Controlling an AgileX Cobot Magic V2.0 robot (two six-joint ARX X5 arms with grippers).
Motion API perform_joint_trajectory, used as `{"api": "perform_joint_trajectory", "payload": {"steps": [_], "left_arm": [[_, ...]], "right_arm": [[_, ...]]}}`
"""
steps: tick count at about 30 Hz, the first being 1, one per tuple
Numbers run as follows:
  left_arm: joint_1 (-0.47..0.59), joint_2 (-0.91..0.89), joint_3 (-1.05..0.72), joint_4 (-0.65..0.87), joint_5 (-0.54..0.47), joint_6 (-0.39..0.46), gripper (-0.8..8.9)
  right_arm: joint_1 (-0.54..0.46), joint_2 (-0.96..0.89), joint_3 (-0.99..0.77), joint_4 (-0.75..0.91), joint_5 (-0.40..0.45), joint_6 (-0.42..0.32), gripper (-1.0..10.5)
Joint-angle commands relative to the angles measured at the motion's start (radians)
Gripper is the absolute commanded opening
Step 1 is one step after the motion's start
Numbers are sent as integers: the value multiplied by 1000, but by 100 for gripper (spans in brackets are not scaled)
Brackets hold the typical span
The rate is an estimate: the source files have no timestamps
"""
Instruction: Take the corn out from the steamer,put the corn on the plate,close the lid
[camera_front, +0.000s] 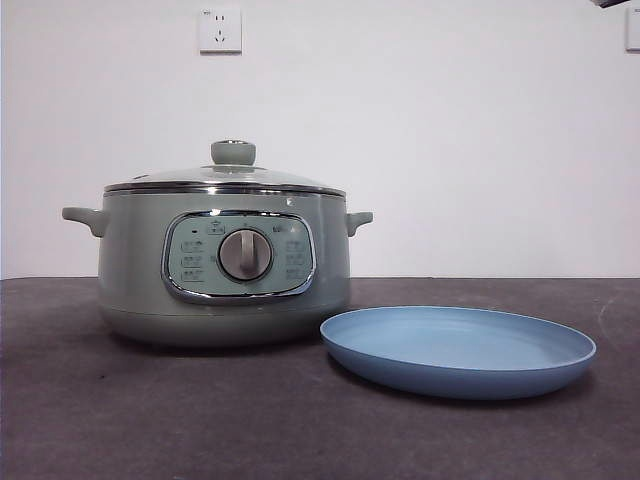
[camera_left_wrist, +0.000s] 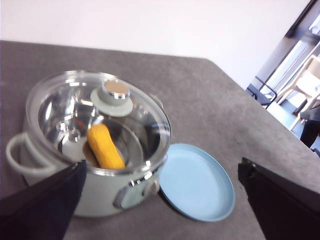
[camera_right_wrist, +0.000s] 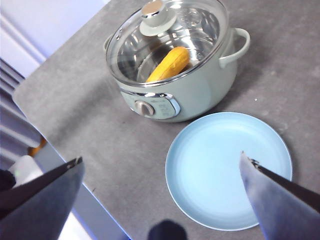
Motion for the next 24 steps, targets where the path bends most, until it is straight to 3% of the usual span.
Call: {"api": "perform_joint_trajectory", "payload": {"steps": [1, 10, 24], "left_arm": [[-8, 32, 0, 49, -1, 7, 597], [-115, 227, 114, 134, -131, 20, 597], [-340, 657, 366, 238, -351, 145, 595]], "right_arm": [[2, 0, 3, 5, -1, -6, 599], [2, 2, 3, 5, 0, -7, 599], [2, 2, 3, 7, 3, -8, 599]]}}
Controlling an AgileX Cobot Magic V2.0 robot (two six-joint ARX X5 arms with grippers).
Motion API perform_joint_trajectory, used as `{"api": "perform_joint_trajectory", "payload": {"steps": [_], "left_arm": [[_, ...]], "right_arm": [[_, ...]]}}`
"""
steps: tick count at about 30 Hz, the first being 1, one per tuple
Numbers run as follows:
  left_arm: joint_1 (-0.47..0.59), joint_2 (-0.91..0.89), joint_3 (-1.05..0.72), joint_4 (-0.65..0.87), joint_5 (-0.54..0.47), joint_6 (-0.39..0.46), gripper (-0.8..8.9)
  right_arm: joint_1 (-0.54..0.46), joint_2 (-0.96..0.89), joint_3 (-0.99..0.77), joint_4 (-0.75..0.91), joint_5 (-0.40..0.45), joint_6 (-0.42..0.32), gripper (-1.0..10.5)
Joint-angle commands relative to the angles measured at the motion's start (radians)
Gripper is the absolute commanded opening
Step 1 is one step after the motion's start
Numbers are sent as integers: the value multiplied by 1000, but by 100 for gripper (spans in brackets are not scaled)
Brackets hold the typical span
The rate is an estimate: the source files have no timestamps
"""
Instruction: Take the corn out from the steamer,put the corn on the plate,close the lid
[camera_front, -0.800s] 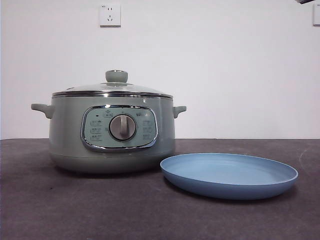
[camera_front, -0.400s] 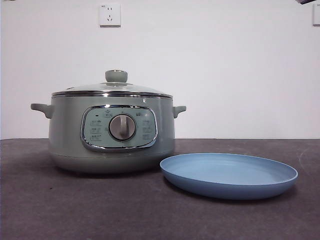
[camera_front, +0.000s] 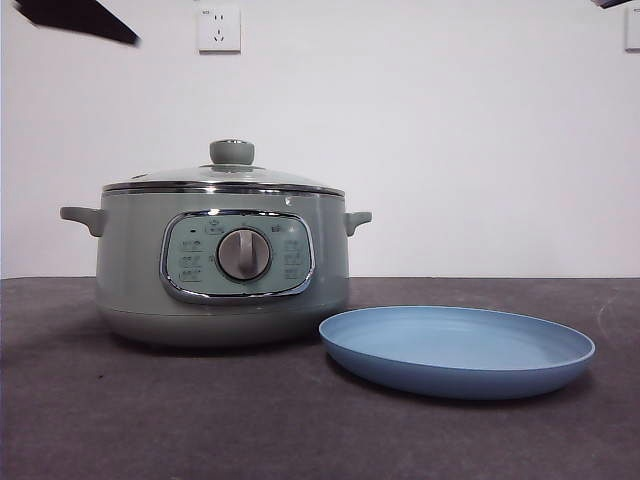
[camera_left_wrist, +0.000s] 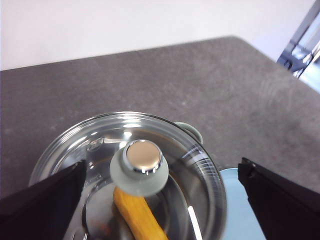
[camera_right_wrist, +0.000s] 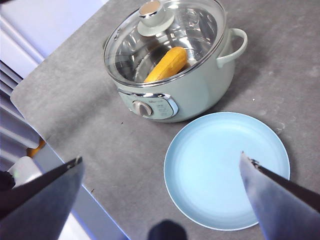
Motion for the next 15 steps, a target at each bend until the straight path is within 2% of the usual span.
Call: {"api": "perform_joint_trajectory", "payload": {"steps": [1, 8, 15], "left_arm": [[-30, 60, 14, 52, -27, 39, 595], [-85, 208, 16, 182, -117, 40, 595], [-116, 305, 16, 240, -187, 39, 595]], "right_arm": [[2, 1, 3, 6, 3, -6, 599], [2, 1, 3, 6, 3, -6, 599], [2, 1, 3, 5, 3, -6, 599]]}}
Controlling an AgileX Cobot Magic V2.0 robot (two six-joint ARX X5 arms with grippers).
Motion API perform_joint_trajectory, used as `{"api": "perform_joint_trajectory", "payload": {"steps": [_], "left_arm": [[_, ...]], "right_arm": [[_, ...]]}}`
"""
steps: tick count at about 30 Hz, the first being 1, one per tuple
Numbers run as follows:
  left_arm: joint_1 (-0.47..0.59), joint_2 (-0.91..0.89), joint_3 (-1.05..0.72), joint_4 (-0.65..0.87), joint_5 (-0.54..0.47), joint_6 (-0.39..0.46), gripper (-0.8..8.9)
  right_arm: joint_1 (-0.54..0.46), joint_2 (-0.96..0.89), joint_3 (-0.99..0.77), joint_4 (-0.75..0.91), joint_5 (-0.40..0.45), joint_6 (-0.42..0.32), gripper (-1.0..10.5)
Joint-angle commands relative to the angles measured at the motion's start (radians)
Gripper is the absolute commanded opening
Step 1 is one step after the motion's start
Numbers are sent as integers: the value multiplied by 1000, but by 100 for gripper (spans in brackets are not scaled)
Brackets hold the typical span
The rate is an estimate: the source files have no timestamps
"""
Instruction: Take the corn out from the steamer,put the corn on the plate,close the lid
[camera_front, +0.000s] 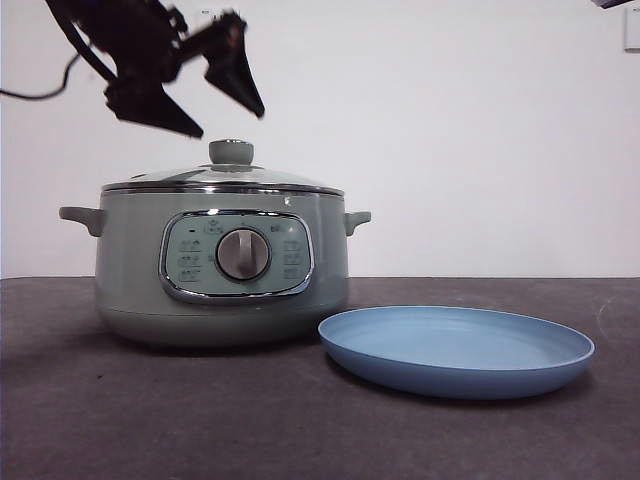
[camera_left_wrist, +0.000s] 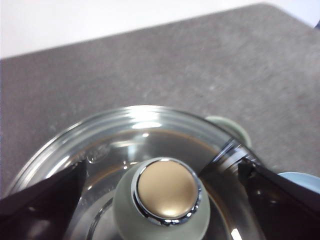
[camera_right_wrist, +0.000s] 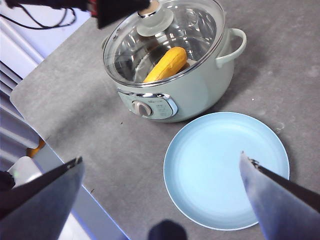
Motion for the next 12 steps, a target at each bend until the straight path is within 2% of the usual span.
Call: {"api": "perform_joint_trajectory", "payload": {"steps": [1, 7, 10, 12], "left_arm": [[-15, 28, 1, 26, -27, 12, 595], [-41, 50, 1, 25, -112, 12, 585], [-54, 50, 1, 15, -132, 12, 462], [-61, 50, 1, 8, -130, 12, 436]], "right_arm": [[2, 1, 3, 5, 3, -6, 599], [2, 1, 3, 5, 3, -6, 599], [2, 2, 3, 6, 3, -6, 599], [2, 2, 3, 6, 3, -6, 599]]}}
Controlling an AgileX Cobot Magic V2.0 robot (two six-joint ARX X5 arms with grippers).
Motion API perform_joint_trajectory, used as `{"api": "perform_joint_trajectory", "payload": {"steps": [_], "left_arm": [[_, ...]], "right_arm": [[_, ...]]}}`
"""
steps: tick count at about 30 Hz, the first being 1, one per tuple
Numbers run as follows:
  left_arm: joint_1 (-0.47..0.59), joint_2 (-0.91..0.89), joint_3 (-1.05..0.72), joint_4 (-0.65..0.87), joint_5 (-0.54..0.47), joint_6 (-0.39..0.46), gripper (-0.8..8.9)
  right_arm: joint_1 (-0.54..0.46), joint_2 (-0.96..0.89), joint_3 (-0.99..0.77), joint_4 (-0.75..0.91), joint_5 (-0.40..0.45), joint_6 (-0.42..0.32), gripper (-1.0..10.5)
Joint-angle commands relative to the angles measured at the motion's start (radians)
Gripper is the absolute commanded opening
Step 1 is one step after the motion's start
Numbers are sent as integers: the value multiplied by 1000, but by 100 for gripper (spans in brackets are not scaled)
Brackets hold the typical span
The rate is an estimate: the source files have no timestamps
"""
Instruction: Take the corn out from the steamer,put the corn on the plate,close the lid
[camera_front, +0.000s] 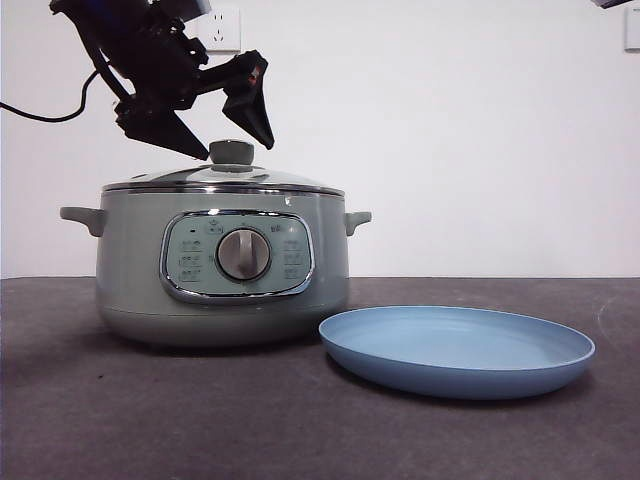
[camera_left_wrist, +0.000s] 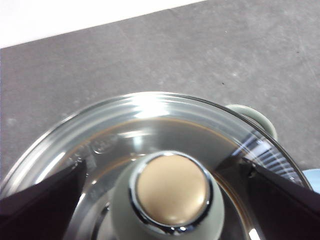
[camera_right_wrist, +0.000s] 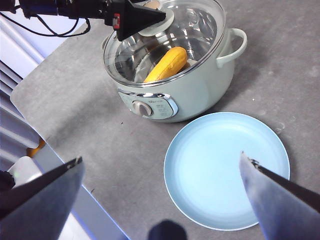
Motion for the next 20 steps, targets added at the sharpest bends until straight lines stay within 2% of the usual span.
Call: {"api": "perform_joint_trajectory", "payload": {"steps": [1, 6, 7, 10, 12, 20], "left_arm": [[-11, 8, 1, -5, -2, 12, 436], [-21, 21, 1, -23, -29, 11, 434], [-21, 21, 1, -25, -33, 11, 395], [-21, 21, 1, -25, -26, 7, 85], [-21, 21, 1, -27, -23, 6, -3], [-18, -12, 4, -6, -19, 7, -9]], "right_arm": [[2, 2, 3, 6, 3, -6, 599], [2, 1, 3, 6, 3, -5, 599], [2, 1, 3, 5, 3, -5, 599], [2, 2, 3, 5, 3, -5, 599], [2, 1, 3, 5, 3, -5, 599], [2, 1, 3, 4, 3, -5, 599]]}}
